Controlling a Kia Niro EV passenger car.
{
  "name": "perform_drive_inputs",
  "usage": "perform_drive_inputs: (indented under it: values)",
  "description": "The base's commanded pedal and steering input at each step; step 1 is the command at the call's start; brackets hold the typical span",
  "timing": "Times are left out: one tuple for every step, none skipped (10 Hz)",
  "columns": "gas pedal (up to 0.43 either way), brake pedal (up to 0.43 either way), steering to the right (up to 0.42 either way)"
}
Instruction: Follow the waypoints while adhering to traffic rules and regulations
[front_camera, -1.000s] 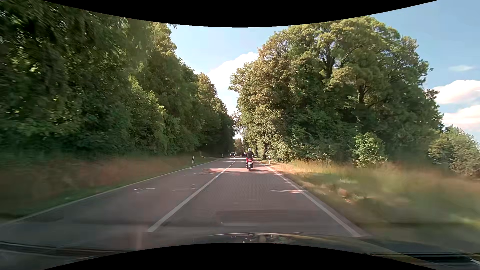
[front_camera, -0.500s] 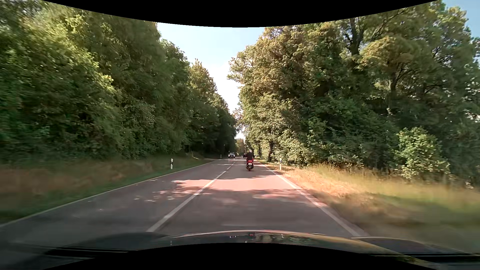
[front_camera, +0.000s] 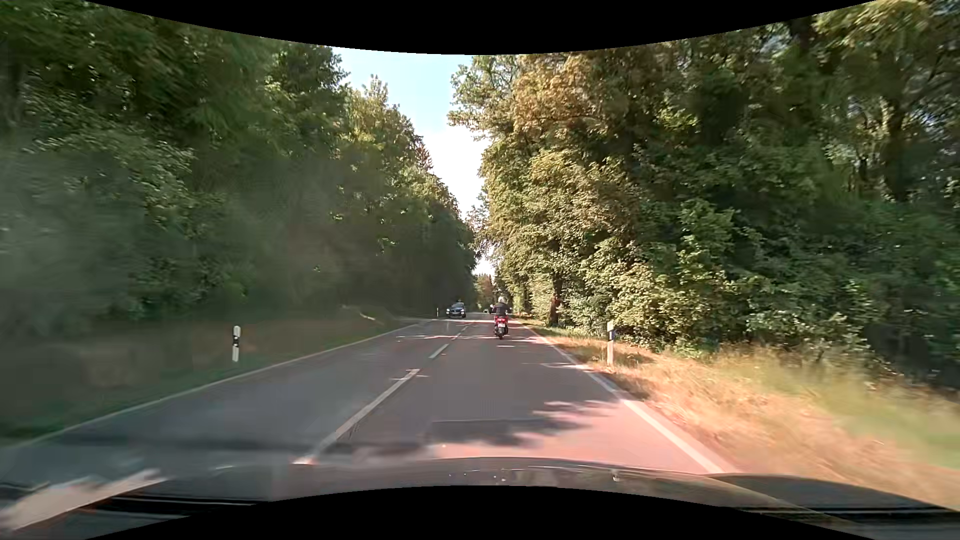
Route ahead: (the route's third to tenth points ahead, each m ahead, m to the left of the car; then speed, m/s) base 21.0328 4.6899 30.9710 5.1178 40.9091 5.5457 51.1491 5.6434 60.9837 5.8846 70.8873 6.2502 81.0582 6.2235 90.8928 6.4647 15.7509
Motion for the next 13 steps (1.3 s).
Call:
perform_drive_inputs:
  values:
    - [0.209,0.012,-0.005]
    - [0.197,0.012,-0.005]
    - [0.189,0.012,-0.005]
    - [0.169,0.012,-0.005]
    - [0.157,0.012,-0.005]
    - [0.157,0.012,-0.005]
    - [0.15,0.012,-0.002]
    - [0.15,0.012,-0.001]
    - [0.15,0.012,-0.001]
    - [0.15,0.012,-0.001]
    - [0.15,0.012,-0.001]
    - [0.15,0.012,-0.001]
    - [0.15,0.012,-0.001]
